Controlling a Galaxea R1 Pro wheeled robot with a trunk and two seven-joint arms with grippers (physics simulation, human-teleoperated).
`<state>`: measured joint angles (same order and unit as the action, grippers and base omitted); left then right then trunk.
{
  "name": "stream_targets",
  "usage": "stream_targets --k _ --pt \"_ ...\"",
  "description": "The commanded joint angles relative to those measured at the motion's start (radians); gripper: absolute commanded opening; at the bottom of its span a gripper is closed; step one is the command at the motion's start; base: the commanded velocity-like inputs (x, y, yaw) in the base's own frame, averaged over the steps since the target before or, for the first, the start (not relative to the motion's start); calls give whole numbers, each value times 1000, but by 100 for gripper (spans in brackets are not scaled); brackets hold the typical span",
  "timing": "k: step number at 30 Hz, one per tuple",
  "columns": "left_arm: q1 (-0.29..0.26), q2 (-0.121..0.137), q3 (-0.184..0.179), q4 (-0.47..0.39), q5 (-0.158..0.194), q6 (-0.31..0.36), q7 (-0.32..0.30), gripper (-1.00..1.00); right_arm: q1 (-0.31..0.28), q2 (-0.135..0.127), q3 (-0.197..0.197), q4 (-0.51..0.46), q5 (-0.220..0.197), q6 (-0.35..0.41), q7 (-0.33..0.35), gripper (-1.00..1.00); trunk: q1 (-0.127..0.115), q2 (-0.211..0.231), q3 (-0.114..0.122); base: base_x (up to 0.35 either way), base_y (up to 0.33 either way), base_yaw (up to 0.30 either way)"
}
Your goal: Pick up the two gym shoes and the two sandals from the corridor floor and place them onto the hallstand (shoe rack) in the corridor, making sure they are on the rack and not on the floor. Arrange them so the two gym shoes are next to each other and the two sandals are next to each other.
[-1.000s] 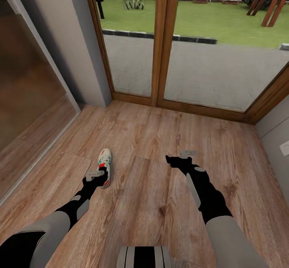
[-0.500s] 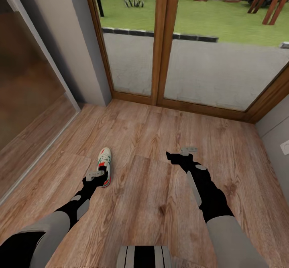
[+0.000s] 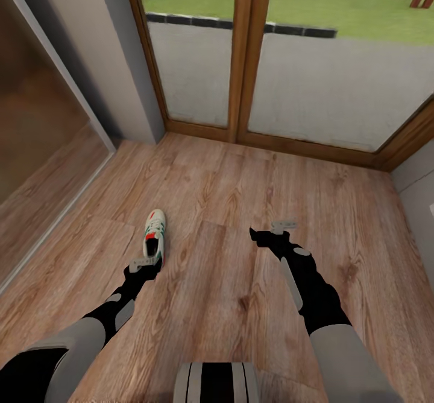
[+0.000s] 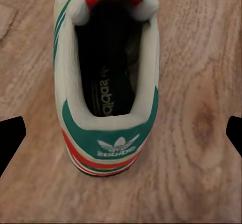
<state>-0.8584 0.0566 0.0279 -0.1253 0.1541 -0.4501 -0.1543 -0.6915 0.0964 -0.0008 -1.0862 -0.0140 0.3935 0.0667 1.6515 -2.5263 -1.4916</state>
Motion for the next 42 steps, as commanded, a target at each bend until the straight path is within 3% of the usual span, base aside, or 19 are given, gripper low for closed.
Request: stream_targets --k 1,22,37,42 --pt "-1 0 3 1 10 -1 -10 100 0 0 -1 -1 -1 5 2 100 0 -1 -6 0 0 0" --pt "-1 0 3 1 10 -2 -10 100 0 0 -1 -1 -1 5 3 100 10 -5 -122 0 0 0" --pt "-1 0 3 1 10 -2 -10 100 0 0 -1 -2 -1 5 2 100 10 -5 -140 5 0 0" --pt "-1 0 3 1 10 -2 -10 100 0 0 -1 -3 -1 5 2 100 10 -5 -140 270 0 0"
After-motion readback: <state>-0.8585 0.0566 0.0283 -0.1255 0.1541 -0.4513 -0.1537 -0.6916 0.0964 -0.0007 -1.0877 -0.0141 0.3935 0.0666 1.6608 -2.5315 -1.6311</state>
